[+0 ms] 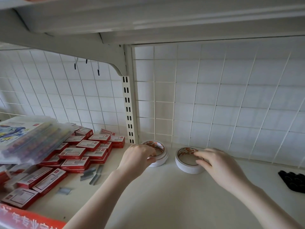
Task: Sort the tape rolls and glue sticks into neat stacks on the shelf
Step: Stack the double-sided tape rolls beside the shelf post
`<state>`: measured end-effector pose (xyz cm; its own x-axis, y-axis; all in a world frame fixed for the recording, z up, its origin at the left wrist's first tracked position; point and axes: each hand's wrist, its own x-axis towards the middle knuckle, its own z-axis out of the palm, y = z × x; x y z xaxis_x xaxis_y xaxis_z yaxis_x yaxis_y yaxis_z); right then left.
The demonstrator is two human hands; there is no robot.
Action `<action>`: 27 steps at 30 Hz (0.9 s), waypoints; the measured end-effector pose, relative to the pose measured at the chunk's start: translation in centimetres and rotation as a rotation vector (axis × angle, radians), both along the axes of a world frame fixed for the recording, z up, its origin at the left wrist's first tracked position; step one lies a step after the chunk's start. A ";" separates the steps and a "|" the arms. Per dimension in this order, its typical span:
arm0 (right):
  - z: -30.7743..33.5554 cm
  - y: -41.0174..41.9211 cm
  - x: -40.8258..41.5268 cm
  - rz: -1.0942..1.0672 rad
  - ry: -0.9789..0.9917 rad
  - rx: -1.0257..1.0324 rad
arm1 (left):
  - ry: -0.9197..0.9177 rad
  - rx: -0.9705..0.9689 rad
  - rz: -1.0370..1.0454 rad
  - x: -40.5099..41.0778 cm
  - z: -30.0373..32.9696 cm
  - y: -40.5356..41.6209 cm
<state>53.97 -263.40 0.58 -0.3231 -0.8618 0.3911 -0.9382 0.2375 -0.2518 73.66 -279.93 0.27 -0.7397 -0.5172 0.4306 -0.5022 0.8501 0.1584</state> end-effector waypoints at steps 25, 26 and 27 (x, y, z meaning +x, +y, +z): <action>-0.8 2.4 -2.1 -0.090 -0.061 0.082 | -0.066 0.152 -0.130 -0.6 -0.4 -1.0; -0.6 2.5 -2.2 -0.095 -0.056 0.083 | -0.069 0.143 -0.118 -0.6 -0.3 -1.0; -0.5 2.6 -2.3 -0.100 -0.045 0.087 | -0.075 0.131 -0.107 -0.6 -0.2 -0.8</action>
